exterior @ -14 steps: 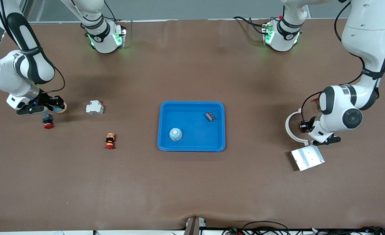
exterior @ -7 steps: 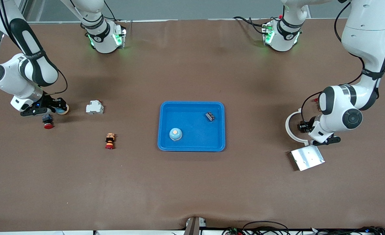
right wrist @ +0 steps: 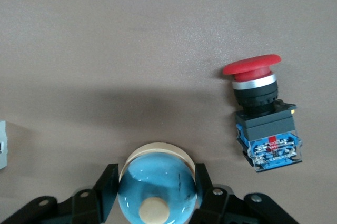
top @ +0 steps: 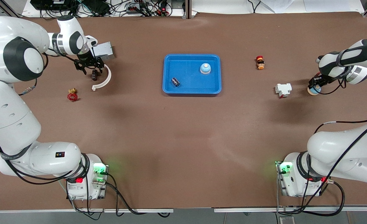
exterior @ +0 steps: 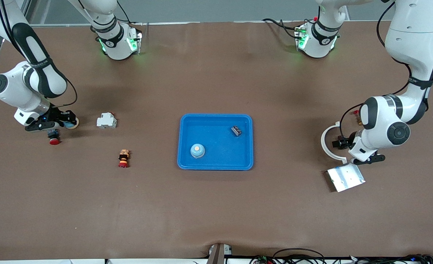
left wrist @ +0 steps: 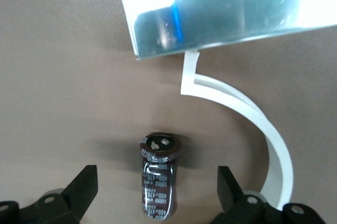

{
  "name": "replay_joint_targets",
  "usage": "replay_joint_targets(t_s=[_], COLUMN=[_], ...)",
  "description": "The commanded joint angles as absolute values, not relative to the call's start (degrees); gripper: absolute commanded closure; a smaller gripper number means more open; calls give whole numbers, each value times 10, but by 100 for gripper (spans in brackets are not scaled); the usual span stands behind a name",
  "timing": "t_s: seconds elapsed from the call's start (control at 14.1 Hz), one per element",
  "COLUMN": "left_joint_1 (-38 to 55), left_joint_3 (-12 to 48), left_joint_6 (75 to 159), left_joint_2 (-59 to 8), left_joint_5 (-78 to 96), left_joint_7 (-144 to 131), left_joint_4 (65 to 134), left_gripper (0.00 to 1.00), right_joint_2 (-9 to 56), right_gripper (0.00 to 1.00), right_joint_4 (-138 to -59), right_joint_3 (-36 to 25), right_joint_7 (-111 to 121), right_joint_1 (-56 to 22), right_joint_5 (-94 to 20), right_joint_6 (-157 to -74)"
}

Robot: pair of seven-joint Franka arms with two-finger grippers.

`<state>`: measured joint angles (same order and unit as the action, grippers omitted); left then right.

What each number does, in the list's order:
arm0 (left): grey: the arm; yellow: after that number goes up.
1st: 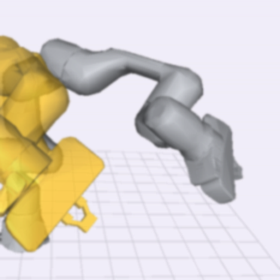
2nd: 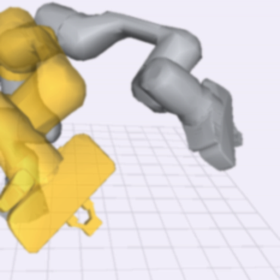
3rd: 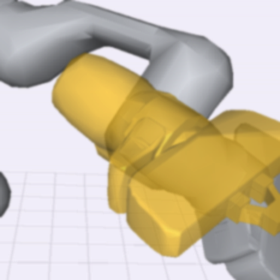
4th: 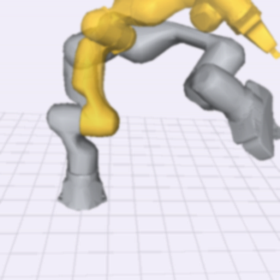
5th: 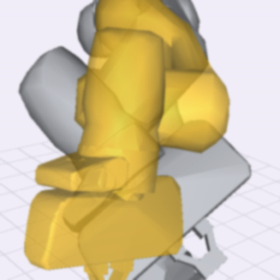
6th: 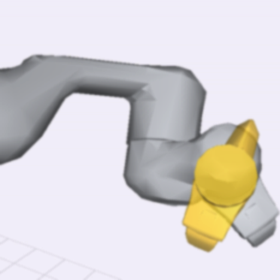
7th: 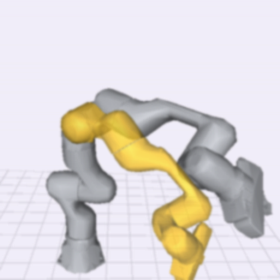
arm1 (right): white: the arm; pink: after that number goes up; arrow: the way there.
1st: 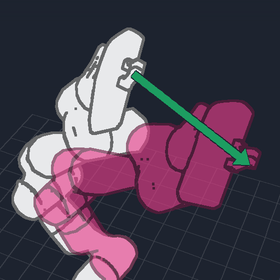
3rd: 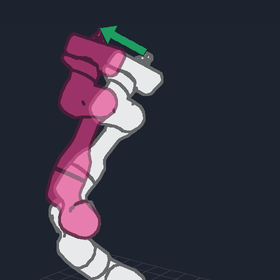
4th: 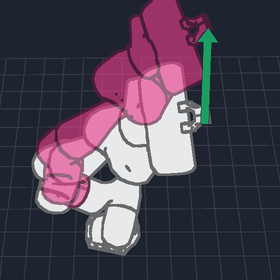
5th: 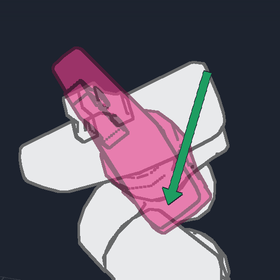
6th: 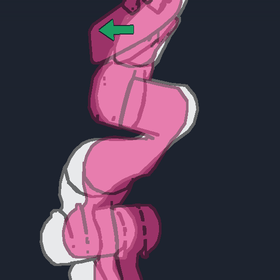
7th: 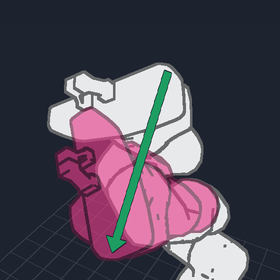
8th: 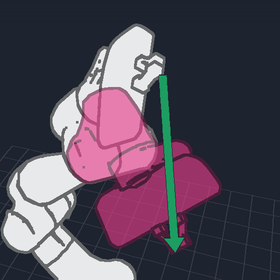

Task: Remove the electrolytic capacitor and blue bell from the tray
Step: 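Release the capacitor with the left gripper while the right gripper releases the bell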

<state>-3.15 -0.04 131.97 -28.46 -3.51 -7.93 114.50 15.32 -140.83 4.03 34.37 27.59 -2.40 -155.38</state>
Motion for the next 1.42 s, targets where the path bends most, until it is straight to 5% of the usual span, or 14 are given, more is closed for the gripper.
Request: replay_joint_targets(t_s=[0.0, 0.5, 1.13, 1.35], left_joint_1=[-37, -33, -33, -32], left_joint_3=[5, 34, 124, 169], left_joint_6=[1281, 1168, 1093, 1074], left_joint_2=[-244, -197, -199, -199], left_joint_5=[-44, -6, 11, 25], left_joint_7=[-82, -138, -304, -385], left_joint_4=[1148, 1101, 1015, 986], left_gripper=[0, 0, 0, 0], right_joint_2=[156, 123, 75, 74], right_gripper=[0, 0, 0, 0], right_joint_4=[-1410, -1403, -1290, -1205], right_joint_3=[48, 53, 53, 54], right_joint_7=[354, 342, 112, 62], right_joint_1=[284, 267, 140, 110], right_joint_5=[-34, -35, -33, -33], right_joint_6=[-1564, -1516, -1335, -1216])
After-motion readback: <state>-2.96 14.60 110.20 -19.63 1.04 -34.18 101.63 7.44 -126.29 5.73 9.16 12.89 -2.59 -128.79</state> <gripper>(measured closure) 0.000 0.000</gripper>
